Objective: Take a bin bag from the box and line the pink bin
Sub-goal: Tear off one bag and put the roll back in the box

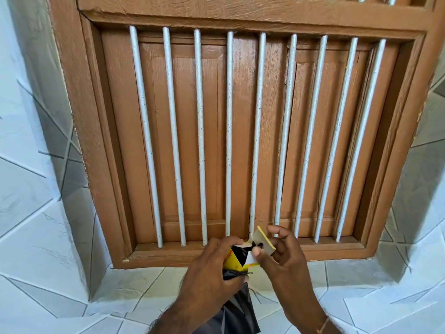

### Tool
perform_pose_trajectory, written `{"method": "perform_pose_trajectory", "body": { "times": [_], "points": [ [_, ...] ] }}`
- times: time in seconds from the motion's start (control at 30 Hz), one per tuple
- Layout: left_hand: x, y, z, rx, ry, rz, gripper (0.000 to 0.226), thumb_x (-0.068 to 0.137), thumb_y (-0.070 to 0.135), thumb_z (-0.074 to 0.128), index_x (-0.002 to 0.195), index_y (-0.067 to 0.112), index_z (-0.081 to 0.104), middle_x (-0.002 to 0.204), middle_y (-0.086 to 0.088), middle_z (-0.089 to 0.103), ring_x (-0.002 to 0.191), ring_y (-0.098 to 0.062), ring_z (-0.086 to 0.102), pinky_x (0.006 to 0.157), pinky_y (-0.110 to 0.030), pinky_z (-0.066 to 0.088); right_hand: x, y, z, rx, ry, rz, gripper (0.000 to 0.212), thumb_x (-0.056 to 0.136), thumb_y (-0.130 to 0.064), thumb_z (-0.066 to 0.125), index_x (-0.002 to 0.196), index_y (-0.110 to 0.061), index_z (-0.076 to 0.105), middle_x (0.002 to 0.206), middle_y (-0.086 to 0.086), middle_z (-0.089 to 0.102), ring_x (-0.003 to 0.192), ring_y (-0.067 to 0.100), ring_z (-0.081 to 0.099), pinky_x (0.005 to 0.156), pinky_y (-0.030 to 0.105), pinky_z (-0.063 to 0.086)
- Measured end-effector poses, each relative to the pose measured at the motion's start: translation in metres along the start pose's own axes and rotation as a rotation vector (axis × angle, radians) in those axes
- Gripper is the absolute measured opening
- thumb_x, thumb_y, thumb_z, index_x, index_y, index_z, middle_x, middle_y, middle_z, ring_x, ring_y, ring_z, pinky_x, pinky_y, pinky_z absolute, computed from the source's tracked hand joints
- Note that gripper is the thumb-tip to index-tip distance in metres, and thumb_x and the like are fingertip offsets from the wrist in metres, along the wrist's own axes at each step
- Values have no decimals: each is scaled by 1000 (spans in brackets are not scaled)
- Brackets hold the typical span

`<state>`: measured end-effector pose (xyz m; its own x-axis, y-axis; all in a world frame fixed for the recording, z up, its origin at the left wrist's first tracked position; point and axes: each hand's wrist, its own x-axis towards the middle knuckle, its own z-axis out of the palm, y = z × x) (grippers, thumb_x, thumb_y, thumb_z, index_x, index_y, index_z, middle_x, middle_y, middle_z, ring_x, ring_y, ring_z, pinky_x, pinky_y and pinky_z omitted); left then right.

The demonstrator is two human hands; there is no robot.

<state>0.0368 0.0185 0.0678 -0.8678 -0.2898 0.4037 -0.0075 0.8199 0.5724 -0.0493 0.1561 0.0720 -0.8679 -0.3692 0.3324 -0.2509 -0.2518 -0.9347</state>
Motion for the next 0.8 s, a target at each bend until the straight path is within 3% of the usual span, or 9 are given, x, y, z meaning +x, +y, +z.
{"method": "perform_pose_trajectory", "body": {
  "times": [0.07,0.2,0.33,0.43,0.6,0.8],
  "points": [
    [2,1,1,21,-2,-2,65,73,51,75,124,53,33,125,25,39,109,-1,47,85,-5,39,1,3,1,-113,45,-59,42,72,-8,81,100,-29,58,91,-7,73,86,11,69,73,28,59],
    [2,-1,1,40,11,21,63,73,50,74,124,53,36,120,25,40,106,0,49,88,-14,47,1,8,2,-315,110,-251,37,71,-4,82,81,-31,58,86,-12,67,79,12,66,64,23,56],
    [2,-2,-1,43,31,33,61,73,50,74,121,55,37,115,25,41,101,-1,51,85,-19,52,-6,8,4,-297,9,-289,24,78,-14,76,87,-33,64,94,-11,67,89,16,67,69,28,57],
    [2,-1,-1,40,53,23,63,73,51,74,122,54,34,118,24,43,101,-1,51,84,-18,52,-7,8,7,-299,-2,-298,12,81,-24,73,89,-31,67,97,-11,65,94,14,65,70,24,57],
    [1,4,1,28,79,-24,73,71,53,76,123,57,25,128,26,44,104,1,51,81,-10,45,-6,14,13,-375,47,-303,26,82,-9,73,87,-32,62,99,-15,60,94,10,61,68,12,50],
    [0,7,-3,127,88,15,68,77,50,70,132,48,30,131,21,44,110,-2,52,83,-11,42,-13,20,20,-445,63,-312,25,80,-15,73,92,-32,61,93,-17,64,94,9,60,73,19,49]
  ]
}}
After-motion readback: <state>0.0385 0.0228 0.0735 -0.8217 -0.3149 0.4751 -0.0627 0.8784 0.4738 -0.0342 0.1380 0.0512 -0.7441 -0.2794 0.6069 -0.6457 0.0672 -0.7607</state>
